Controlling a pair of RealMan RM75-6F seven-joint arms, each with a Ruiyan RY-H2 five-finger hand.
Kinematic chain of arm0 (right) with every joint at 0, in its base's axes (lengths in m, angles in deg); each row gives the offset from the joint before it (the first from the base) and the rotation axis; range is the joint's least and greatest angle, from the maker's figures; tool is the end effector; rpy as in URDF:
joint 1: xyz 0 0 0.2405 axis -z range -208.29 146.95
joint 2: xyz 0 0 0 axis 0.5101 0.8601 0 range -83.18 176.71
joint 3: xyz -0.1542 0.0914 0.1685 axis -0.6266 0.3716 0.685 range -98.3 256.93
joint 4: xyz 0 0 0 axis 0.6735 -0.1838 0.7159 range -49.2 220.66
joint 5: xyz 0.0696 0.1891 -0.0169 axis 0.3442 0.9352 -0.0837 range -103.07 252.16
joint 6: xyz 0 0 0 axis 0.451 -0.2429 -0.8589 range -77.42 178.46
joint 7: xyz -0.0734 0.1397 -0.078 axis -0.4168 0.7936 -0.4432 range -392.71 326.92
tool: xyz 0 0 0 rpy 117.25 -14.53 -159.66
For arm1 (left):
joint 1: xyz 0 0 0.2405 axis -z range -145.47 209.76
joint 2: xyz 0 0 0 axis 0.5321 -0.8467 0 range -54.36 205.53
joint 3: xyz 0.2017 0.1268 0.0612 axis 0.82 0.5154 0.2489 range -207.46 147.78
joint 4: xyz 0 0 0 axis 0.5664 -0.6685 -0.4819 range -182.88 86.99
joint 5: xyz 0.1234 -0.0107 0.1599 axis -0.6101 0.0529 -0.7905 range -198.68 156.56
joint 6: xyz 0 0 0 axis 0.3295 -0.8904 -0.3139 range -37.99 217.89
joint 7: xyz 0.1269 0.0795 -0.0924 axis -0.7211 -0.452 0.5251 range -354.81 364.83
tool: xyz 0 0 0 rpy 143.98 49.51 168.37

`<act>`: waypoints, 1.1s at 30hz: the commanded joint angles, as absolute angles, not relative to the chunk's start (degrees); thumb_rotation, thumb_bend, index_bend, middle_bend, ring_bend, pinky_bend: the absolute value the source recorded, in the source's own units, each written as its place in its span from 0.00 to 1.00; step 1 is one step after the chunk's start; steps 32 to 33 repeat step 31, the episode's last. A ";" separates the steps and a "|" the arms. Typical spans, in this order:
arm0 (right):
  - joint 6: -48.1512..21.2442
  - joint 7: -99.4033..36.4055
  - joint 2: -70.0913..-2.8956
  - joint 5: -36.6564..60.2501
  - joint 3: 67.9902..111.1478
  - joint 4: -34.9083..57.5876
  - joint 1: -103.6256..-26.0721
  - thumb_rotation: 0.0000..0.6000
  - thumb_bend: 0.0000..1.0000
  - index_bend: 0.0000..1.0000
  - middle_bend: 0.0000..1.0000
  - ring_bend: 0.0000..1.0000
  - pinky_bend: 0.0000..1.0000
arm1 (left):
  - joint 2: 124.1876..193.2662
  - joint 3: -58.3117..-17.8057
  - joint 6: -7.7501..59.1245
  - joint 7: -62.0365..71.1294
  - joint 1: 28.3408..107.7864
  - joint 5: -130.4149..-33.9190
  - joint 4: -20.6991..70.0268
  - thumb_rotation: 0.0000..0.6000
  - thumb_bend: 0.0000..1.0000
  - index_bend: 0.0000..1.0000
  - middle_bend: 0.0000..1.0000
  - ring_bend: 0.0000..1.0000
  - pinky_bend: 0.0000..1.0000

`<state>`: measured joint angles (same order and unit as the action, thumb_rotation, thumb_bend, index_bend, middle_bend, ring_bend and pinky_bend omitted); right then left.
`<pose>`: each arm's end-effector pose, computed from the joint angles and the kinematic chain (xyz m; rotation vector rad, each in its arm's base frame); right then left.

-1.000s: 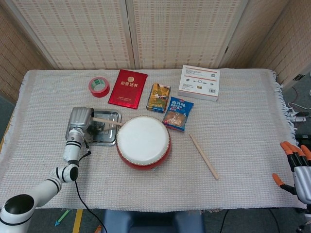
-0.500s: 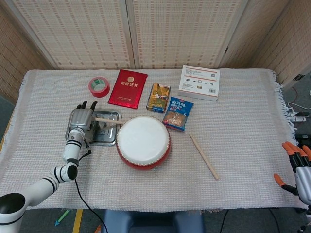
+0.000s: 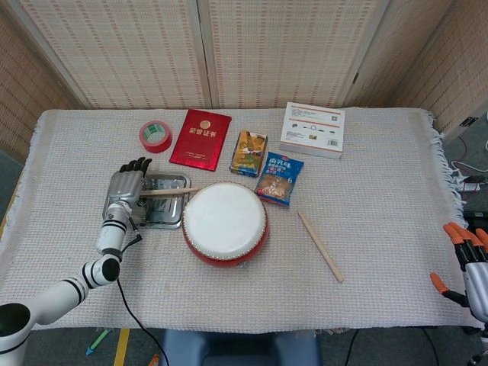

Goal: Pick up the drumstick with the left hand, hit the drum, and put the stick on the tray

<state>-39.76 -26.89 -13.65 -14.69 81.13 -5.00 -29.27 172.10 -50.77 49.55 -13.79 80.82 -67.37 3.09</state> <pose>-0.3148 -0.1747 0.1917 1.3292 -0.8997 0.9096 -0.2130 0.4735 0.0143 -1.4965 -1.0810 -0.7123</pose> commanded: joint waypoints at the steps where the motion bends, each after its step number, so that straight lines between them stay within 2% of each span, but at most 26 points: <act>1: -39.81 -26.34 -13.54 -14.67 81.13 -4.82 -29.22 1.00 0.26 0.00 0.06 0.00 0.01 | 168.94 -52.08 45.84 -9.38 78.30 -68.68 8.25 1.00 0.24 0.02 0.04 0.00 0.09; 7: -39.25 -21.98 -13.18 -14.35 81.39 -3.85 -29.55 1.00 0.26 0.00 0.06 0.00 0.01 | 162.75 -51.68 38.23 -4.25 72.45 -72.35 19.61 1.00 0.26 0.13 0.13 0.07 0.16; 15: -37.97 -18.65 -13.14 -14.16 81.70 -2.70 -30.44 1.00 0.26 0.00 0.06 0.00 0.01 | 156.62 -46.36 21.83 -3.40 62.70 -81.77 30.11 1.00 0.31 0.25 0.21 0.13 0.19; 28: -36.40 -18.35 -14.91 -17.46 80.30 -1.85 -32.13 1.00 0.26 0.01 0.06 0.00 0.01 | 150.51 -34.98 4.71 -2.37 48.67 -96.25 38.60 1.00 0.31 0.27 0.21 0.13 0.15; 33: -36.82 -19.12 -15.36 -18.07 80.05 -1.93 -32.09 1.00 0.26 0.01 0.06 0.00 0.01 | 150.04 -33.53 2.20 -2.61 46.92 -99.01 39.28 1.00 0.31 0.27 0.21 0.13 0.14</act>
